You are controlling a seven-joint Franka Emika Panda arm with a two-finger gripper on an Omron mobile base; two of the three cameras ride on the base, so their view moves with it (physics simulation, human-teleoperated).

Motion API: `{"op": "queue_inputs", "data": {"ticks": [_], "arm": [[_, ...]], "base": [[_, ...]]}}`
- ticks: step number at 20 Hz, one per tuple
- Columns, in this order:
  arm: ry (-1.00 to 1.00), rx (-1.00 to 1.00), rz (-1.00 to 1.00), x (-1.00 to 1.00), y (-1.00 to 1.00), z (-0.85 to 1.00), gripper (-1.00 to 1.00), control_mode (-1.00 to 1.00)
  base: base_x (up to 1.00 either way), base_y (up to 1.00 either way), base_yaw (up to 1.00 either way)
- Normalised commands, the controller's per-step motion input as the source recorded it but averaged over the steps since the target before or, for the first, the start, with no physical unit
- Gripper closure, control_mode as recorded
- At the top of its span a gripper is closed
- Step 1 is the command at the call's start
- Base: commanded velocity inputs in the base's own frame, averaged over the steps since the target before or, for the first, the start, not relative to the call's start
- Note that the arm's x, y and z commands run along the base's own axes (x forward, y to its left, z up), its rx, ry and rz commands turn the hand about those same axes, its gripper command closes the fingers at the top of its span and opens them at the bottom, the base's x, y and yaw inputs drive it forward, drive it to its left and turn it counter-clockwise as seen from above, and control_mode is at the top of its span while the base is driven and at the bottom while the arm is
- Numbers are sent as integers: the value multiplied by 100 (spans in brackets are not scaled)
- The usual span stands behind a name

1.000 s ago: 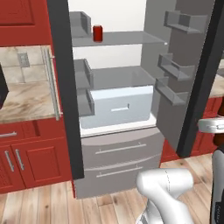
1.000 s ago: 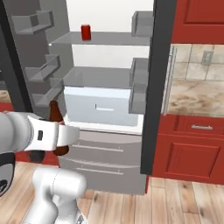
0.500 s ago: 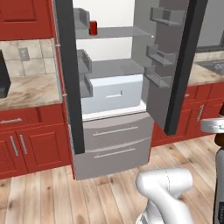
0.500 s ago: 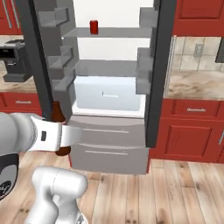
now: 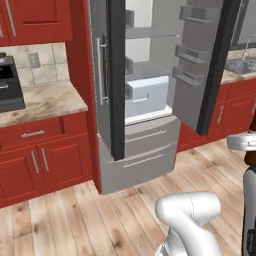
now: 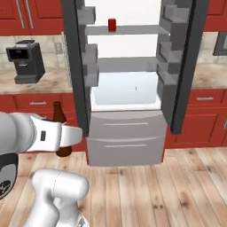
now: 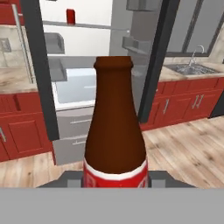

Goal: Open the fridge, grab two sodas, and place both sodas inside the bowl with ice on the dining counter.

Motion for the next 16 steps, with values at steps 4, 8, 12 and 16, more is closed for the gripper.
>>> {"op": "queue_inputs", "data": {"ticks": [4,8,12,16], "arm": [[0,0,0,0,0,0,100,100],[0,0,0,0,0,0,100,100],[0,0,0,0,0,0,100,100],[0,0,0,0,0,0,100,100]], "base": [[-92,24,-42],[-93,23,-42],[-87,7,-43],[-99,10,-45]]}}
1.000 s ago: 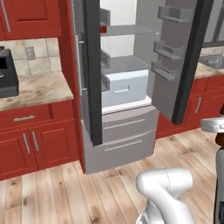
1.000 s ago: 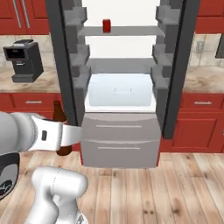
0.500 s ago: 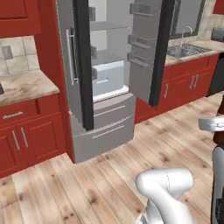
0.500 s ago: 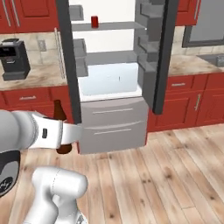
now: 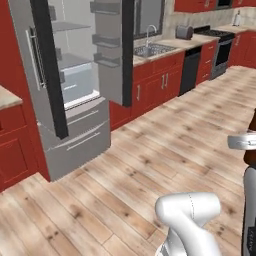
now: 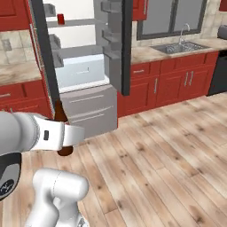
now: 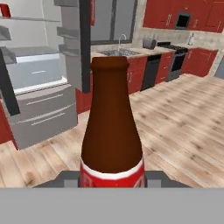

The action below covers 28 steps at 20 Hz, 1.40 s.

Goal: Open the fridge, grab two sodas, and place both sodas inside the bowl with ice on the dining counter.

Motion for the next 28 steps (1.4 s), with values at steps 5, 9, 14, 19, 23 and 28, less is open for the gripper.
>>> {"op": "queue_inputs", "data": {"ticks": [5,9,14,19,23,28], "arm": [[0,0,0,0,0,0,100,100],[0,0,0,0,0,0,100,100],[0,0,0,0,0,0,100,100],[0,0,0,0,0,0,100,100],[0,0,0,0,0,0,100,100],[0,0,0,0,0,0,100,100]], "base": [[-88,0,-47],[-74,-4,-48],[-33,-52,-38],[1,-94,-17],[25,-100,-9],[45,-100,-2]]}}
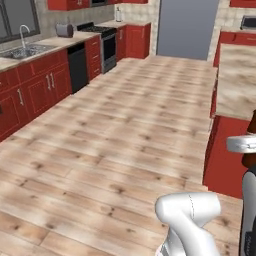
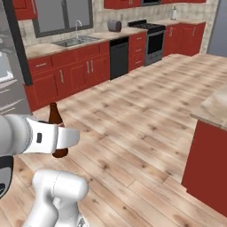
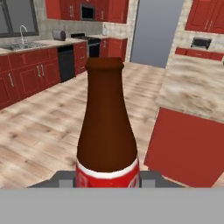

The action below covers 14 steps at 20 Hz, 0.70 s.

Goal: Open the fridge, grab two sodas, and place both sodas inside the bowl with ice on the dining counter.

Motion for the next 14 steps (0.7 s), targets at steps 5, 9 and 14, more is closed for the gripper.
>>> {"op": "queue_inputs", "data": {"ticks": [5,9,14], "arm": [[0,0,0,0,0,0,100,100],[0,0,0,0,0,0,100,100],[0,0,0,0,0,0,100,100]], "base": [[51,-100,-2],[34,-100,-9],[21,-100,-19]]}}
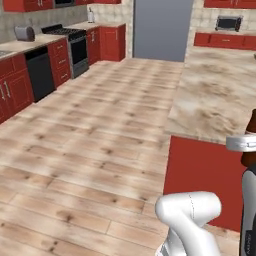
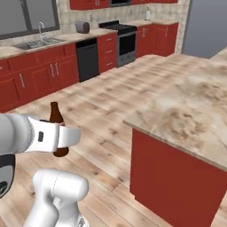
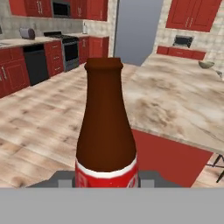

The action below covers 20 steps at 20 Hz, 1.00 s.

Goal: Open the fridge, grab two sodas, and place both sodas inside the bowl with ice on the dining counter.

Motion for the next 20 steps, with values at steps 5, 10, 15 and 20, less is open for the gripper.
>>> {"op": "queue_inputs", "data": {"ticks": [5,10,15,20], "arm": [[0,0,0,0,0,0,100,100],[0,0,0,0,0,0,100,100],[0,0,0,0,0,0,100,100],[0,0,0,0,0,0,100,100]], "base": [[2,-100,-21],[2,-100,-19],[11,-100,-16],[24,-100,-13]]}}
